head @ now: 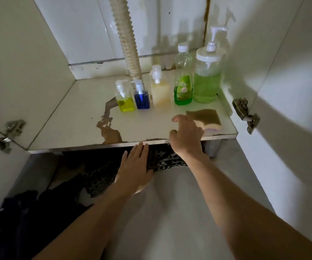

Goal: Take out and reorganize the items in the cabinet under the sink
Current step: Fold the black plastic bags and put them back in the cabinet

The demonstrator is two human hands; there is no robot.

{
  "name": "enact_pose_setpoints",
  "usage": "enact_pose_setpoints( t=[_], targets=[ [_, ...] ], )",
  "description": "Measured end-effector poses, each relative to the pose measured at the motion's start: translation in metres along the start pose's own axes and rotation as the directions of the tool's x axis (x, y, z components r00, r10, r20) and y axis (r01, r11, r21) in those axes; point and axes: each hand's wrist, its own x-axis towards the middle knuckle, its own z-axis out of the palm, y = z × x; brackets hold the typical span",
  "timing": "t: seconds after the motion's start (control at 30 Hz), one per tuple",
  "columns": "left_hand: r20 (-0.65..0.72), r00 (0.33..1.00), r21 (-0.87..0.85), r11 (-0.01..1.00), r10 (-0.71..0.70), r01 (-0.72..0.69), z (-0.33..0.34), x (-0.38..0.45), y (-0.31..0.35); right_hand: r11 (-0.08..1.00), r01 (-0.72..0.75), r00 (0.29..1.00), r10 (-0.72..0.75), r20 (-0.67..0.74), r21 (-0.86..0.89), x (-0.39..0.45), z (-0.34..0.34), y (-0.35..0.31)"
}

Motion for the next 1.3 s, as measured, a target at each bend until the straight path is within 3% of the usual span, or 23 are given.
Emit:
enact_pose_setpoints(
  t=[0.07, 0.13, 0.27, 0.33, 0.43, 0.57, 0.73, 0.87, 1.0, 1.07, 1.13, 1.2, 1.3],
  targets=[
    [0.037, 0.998, -0.087, 0.995, -0.052, 0.055, -0.012, -0.027, -0.002, 1.0, 0.026, 0.995, -0.026, 0.097, 0.008, -0.029, 0.012, -0.013],
    [0.133, 0.983, -0.162, 0.976, -0.126, 0.147, -0.025, -0.064, -0.013, 0.992, 0.114, 0.948, -0.092, 0.304, -0.056, -0.06, 0.021, -0.028],
    [0.093, 0.972, -0.199, 0.953, -0.214, 0.228, -0.015, -0.099, -0.041, 0.953, 0.285, 0.844, -0.198, 0.499, -0.105, -0.085, 0.041, -0.038],
    [0.058, 0.963, -0.234, 0.935, -0.262, 0.268, -0.003, -0.11, -0.054, 0.895, 0.407, 0.75, -0.215, 0.626, -0.181, -0.095, 0.052, -0.045],
    [0.07, 0.952, -0.315, 0.899, -0.299, 0.306, 0.01, -0.135, -0.069, 0.816, 0.5, 0.611, -0.095, 0.786, -0.29, -0.121, 0.058, -0.06],
    [0.089, 0.939, -0.366, 0.866, -0.332, 0.341, 0.006, -0.173, -0.087, 0.91, 0.331, 0.664, -0.036, 0.747, -0.25, -0.163, 0.056, -0.082],
    [0.025, 0.921, -0.43, 0.828, -0.388, 0.36, -0.001, -0.194, -0.105, 0.972, 0.173, 0.655, 0.007, 0.756, -0.159, -0.212, 0.069, -0.093],
    [-0.146, 0.89, -0.436, 0.836, -0.431, 0.333, -0.002, -0.19, -0.114, 0.994, 0.108, 0.531, -0.028, 0.847, -0.035, -0.248, 0.11, -0.093],
    [-0.383, 0.835, -0.288, 0.91, -0.395, 0.299, -0.008, -0.202, -0.129, 0.985, 0.09, 0.586, -0.17, 0.792, 0.144, -0.282, 0.139, -0.104],
    [-0.438, 0.774, -0.219, 0.889, -0.457, 0.401, -0.01, -0.219, -0.141, 0.977, 0.044, 0.621, -0.192, 0.76, 0.21, -0.293, 0.144, -0.113],
    [-0.336, 0.744, -0.234, 0.816, -0.578, 0.528, -0.011, -0.236, -0.149, 0.957, 0.008, 0.669, -0.219, 0.71, 0.288, -0.295, 0.142, -0.124],
    [-0.089, 0.715, -0.321, 0.699, -0.694, 0.639, -0.006, -0.252, -0.158, 0.95, -0.033, 0.681, -0.207, 0.703, 0.312, -0.294, 0.142, -0.135],
    [0.123, 0.741, -0.411, 0.645, -0.66, 0.644, -0.002, -0.271, -0.167, 0.934, -0.113, 0.678, -0.178, 0.714, 0.34, -0.299, 0.147, -0.144]
  ],
)
